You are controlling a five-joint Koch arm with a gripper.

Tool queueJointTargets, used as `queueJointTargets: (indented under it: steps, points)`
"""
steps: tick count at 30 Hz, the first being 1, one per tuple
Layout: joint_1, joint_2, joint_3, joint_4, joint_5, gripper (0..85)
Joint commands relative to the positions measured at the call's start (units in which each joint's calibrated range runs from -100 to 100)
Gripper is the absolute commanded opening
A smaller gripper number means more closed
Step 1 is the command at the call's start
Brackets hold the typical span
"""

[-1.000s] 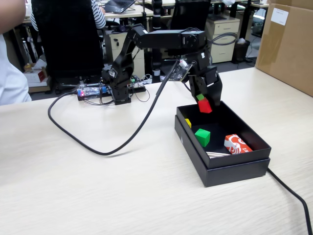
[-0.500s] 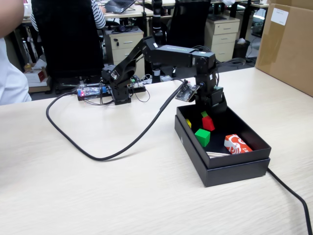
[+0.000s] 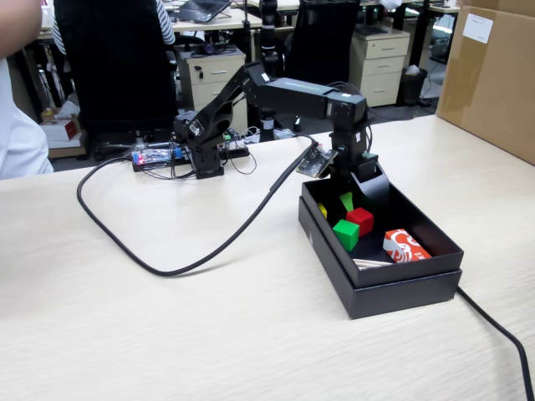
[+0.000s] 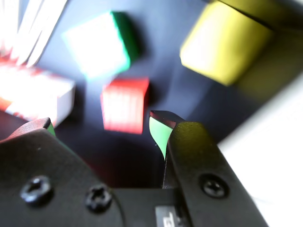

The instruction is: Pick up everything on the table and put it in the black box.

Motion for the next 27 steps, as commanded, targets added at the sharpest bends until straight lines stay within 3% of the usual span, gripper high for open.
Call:
queueJointTargets:
  steps: [1,6,16,27]
  points:
    - [-0.2,-21.48,0.69,-0.52,-0.29,42.0]
    - [-4.35,-50.28,-9.46,-0.09,-2.59,48.5]
    - [-14.21,-87.12,-47.9,13.91,-7.81,48.8]
    - [-17.09,-111.21,-86.7,29.89,-8.06,50.5]
